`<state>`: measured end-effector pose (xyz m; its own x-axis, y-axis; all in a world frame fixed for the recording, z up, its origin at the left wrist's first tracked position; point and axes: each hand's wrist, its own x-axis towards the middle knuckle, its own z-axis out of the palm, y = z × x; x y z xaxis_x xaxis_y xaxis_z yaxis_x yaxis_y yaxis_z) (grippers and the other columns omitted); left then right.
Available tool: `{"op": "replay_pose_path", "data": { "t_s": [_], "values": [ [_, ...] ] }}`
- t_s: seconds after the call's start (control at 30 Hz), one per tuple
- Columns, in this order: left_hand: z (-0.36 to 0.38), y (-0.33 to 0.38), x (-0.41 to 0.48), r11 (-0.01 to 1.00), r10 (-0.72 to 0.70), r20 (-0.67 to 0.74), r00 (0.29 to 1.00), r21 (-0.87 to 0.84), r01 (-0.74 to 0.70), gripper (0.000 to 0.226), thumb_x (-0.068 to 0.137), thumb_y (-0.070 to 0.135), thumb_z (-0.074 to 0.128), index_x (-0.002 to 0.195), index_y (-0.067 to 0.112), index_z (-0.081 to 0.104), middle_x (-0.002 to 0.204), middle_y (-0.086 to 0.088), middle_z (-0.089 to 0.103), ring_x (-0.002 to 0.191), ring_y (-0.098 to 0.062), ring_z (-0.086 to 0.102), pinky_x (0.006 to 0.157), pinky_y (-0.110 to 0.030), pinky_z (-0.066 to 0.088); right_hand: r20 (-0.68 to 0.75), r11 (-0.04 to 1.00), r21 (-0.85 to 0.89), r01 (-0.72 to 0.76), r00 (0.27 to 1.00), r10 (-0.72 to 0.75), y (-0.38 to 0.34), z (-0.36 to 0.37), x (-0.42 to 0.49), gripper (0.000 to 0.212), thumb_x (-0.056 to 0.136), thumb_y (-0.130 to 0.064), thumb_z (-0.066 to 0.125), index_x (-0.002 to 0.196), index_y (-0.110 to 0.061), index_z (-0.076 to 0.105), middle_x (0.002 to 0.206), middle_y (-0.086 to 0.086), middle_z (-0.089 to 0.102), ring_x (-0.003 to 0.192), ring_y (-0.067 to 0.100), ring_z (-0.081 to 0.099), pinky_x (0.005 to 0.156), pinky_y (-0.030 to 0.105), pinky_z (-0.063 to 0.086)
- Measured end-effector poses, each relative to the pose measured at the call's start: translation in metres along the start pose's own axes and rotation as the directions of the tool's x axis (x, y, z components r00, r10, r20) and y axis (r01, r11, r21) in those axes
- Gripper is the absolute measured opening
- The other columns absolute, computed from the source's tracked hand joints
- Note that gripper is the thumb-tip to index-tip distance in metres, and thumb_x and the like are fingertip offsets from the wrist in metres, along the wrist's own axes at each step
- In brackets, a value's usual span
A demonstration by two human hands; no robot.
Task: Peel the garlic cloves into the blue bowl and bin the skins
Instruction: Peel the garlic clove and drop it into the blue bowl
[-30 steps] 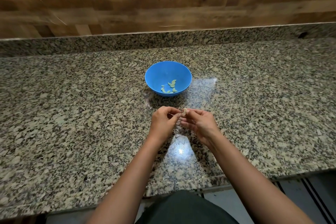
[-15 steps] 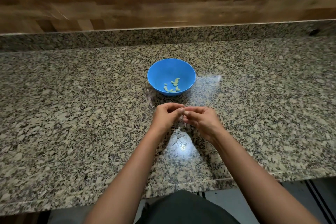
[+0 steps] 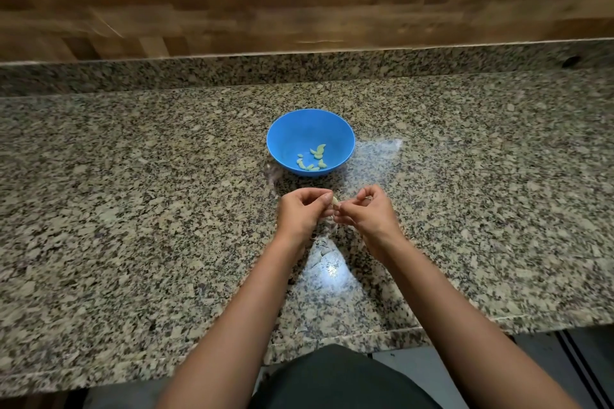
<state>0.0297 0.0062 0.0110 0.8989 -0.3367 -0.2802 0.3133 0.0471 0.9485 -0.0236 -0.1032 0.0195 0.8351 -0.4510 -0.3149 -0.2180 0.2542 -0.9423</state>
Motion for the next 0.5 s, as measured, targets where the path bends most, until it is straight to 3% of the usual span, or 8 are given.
{"op": "replay_pose_path", "data": {
  "t_s": [0.3, 0.4, 0.5],
  "values": [
    [-0.0047, 0.0003, 0.0001, 0.994, -0.044, 0.039, 0.998, -0.102, 0.048, 0.007, 0.088, -0.002, 0.058, 0.086, 0.001, 0.064, 0.075, -0.012, 0.066, 0.055, -0.009, 0.064, 0.059, -0.016, 0.055, 0.080, 0.991, 0.119, -0.060, 0.996, 0.051, -0.0050, -0.0023, -0.0027, 0.019, 0.084, 0.014, 0.056, 0.087, -0.003, 0.047, 0.078, 0.016, 0.060, 0.062, 0.022, 0.064, 0.059, 0.026, 0.057],
    [-0.0069, 0.0007, 0.0022, 1.000, -0.003, 0.044, 0.999, 0.016, 0.003, 0.007, 0.088, 0.000, 0.060, 0.085, 0.005, 0.065, 0.077, -0.011, 0.067, 0.058, -0.008, 0.064, 0.061, -0.019, 0.055, 0.094, 0.991, 0.119, -0.061, 0.994, 0.050, -0.0053, -0.0025, -0.0028, 0.021, 0.083, 0.012, 0.058, 0.090, -0.005, 0.046, 0.078, 0.017, 0.061, 0.061, 0.021, 0.064, 0.060, 0.027, 0.057],
    [-0.0066, 0.0012, 0.0034, 0.985, 0.031, 0.054, 0.998, 0.168, -0.040, 0.006, 0.087, 0.004, 0.063, 0.085, 0.009, 0.067, 0.075, -0.006, 0.067, 0.056, -0.005, 0.061, 0.060, -0.021, 0.053, 0.042, 0.999, -0.032, 0.014, 0.999, -0.013, -0.0014, -0.0037, -0.0009, 0.027, 0.082, 0.008, 0.063, 0.090, -0.009, 0.043, 0.077, 0.011, 0.057, 0.064, 0.020, 0.062, 0.064, 0.029, 0.057]
  ]
}}
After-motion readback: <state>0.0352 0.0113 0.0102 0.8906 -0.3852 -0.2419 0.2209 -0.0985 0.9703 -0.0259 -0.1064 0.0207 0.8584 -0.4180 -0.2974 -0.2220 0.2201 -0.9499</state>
